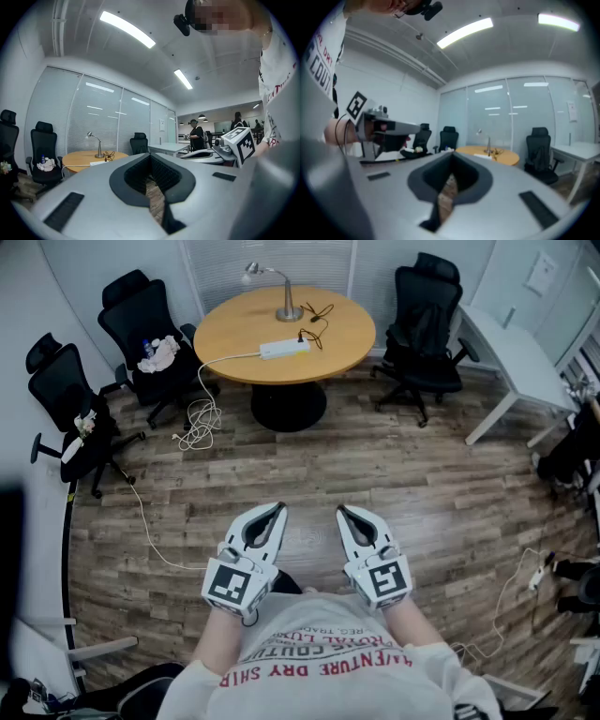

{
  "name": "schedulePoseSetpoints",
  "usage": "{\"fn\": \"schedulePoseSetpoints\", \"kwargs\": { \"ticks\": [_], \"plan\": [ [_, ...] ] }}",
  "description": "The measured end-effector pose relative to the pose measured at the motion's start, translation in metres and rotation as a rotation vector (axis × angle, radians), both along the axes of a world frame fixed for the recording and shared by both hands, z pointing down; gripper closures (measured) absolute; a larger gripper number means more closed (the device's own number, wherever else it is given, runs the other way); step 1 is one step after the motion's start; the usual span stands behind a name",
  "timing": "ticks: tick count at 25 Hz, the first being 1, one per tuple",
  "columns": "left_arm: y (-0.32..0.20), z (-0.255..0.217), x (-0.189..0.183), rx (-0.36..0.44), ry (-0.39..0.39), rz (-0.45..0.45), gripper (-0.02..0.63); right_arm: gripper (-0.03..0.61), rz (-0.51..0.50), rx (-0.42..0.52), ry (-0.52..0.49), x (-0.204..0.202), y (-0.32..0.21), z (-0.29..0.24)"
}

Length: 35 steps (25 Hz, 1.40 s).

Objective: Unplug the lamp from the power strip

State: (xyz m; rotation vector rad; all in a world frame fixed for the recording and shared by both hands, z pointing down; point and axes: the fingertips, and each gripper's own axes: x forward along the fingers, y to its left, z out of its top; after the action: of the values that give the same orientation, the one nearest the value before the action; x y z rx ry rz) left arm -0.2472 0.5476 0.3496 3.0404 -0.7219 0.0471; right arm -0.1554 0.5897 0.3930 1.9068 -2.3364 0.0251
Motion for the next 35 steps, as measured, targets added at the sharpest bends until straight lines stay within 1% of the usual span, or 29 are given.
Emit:
{"fn": "schedulePoseSetpoints", "kwargs": {
  "ticks": [4, 13, 18, 22, 26, 28, 31, 35],
  "plan": [
    [-0.007, -0.008, 0.004, -0.019, -0.018, -0.023, 0.586, 0.551, 0.000, -0.004, -0.006, 0.003, -0.004, -0.001],
    [-0.009, -0.001, 0.010, -0.034, -0.025, -0.008, 0.586, 0.551, -0.007, -0.001, -0.025, 0.004, -0.004, 0.005],
    [-0.010, 0.007, 0.016, -0.051, -0.041, 0.000, 0.586, 0.551, 0.007, -0.026, -0.057, 0.013, -0.006, 0.013],
    [-0.021, 0.017, 0.015, -0.068, -0.058, 0.001, 0.586, 0.551, 0.024, -0.042, -0.074, 0.020, -0.014, 0.021],
    [-0.043, 0.036, 0.020, -0.091, -0.044, 0.021, 0.586, 0.551, 0.070, -0.094, -0.094, 0.031, -0.034, 0.028],
    [-0.058, 0.042, 0.028, -0.102, -0.049, 0.029, 0.586, 0.551, 0.086, -0.106, -0.095, 0.038, -0.046, 0.031],
    [-0.087, 0.045, 0.043, -0.130, -0.064, 0.035, 0.586, 0.549, 0.106, -0.120, -0.080, 0.051, -0.069, 0.036],
    [-0.136, 0.047, 0.066, -0.138, -0.049, 0.069, 0.586, 0.549, 0.125, -0.143, -0.067, 0.070, -0.115, 0.040]
  ]
}}
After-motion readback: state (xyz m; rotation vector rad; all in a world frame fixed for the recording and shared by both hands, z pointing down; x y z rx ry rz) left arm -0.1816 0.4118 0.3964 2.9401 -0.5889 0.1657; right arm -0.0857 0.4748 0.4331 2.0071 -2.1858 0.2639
